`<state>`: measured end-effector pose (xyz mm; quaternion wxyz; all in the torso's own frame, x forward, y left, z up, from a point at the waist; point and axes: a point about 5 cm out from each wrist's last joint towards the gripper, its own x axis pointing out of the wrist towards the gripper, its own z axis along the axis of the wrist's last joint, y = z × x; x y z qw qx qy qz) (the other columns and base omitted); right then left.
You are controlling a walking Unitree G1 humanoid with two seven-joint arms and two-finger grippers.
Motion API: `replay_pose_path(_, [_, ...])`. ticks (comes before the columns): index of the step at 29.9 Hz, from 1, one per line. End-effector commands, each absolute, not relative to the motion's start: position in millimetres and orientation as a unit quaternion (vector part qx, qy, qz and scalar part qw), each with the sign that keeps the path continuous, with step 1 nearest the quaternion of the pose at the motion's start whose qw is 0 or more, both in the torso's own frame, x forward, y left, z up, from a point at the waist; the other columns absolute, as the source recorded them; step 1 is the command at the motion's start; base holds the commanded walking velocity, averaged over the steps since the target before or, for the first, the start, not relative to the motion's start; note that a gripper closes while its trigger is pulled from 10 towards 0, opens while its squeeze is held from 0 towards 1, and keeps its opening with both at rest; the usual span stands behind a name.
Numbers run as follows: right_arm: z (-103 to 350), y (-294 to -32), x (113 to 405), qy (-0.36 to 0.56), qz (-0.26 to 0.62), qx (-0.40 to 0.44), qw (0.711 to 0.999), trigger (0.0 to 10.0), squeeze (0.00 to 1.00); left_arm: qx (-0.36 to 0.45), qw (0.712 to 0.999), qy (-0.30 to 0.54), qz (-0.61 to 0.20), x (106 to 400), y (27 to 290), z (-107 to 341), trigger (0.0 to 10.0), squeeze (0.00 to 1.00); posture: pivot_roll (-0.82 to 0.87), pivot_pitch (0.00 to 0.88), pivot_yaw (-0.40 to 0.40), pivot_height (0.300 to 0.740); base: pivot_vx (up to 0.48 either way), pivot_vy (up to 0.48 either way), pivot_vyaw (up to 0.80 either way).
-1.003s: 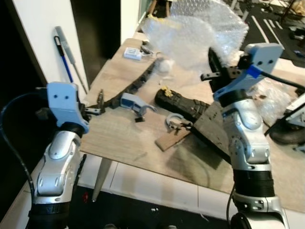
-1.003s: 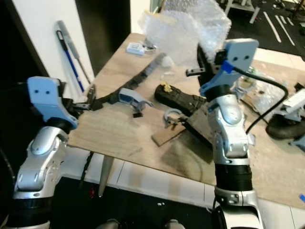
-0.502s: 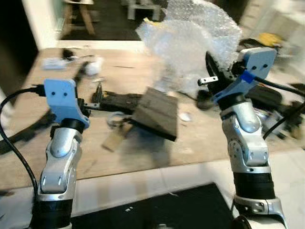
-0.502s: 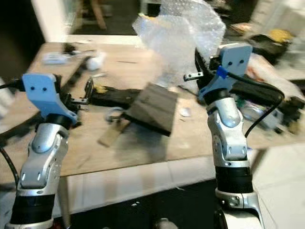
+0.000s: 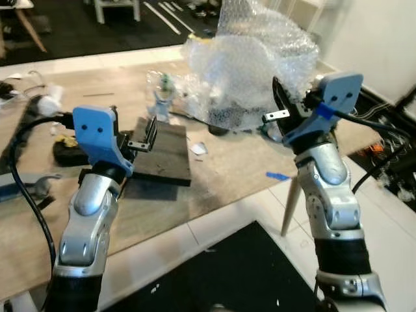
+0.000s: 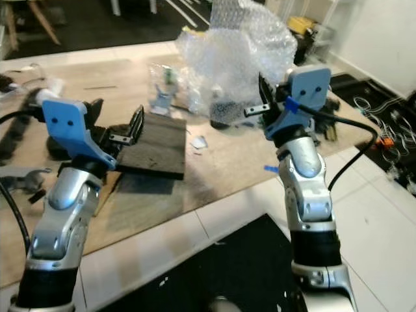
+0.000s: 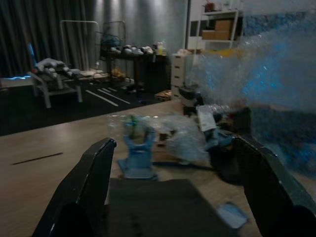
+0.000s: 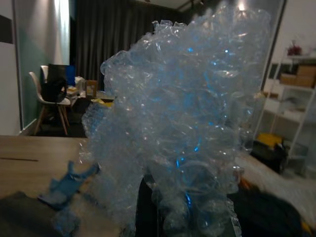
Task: Picking trash to rubbish bin
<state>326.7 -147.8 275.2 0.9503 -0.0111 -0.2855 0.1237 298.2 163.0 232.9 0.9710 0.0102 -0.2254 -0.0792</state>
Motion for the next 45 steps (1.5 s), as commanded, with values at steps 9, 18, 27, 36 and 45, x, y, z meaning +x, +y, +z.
replay_pose_path(9, [266.8, -149.6, 324.7, -0.273, 0.118, -0.020, 0.955, 10.0, 0.00, -0.004, 0.968, -0.234, -0.092, 296.1, 161.3, 234.3, 10.0, 0.00, 0.02, 0.124, -0.057, 0.740, 0.000, 0.000, -0.80])
replay_pose_path(18, [264.5, -148.7, 325.3, -0.268, 0.118, -0.022, 0.956, 10.0, 0.00, -0.007, 0.967, -0.234, -0.102, 295.8, 161.5, 234.5, 10.0, 0.00, 0.02, 0.127, -0.058, 0.740, 0.000, 0.000, -0.80])
replay_pose_path(27, [259.7, -148.9, 325.8, -0.259, 0.116, -0.021, 0.959, 10.0, 0.00, -0.007, 0.967, -0.230, -0.105, 295.7, 161.0, 232.6, 10.0, 0.00, 0.02, 0.134, -0.057, 0.740, 0.000, 0.000, -0.80])
replay_pose_path(36, [257.4, -147.6, 327.3, -0.253, 0.116, -0.020, 0.960, 10.0, 0.00, -0.009, 0.968, -0.227, -0.105, 296.2, 162.3, 232.3, 10.0, 0.00, 0.03, 0.138, -0.058, 0.740, 0.000, 0.000, -0.80])
replay_pose_path(45, [244.5, -145.6, 329.1, -0.225, 0.123, -0.026, 0.966, 10.0, 0.00, -0.004, 0.973, -0.210, -0.092, 297.8, 165.0, 224.0, 10.0, 0.00, 0.02, 0.144, -0.056, 0.740, 0.000, 0.000, -0.80])
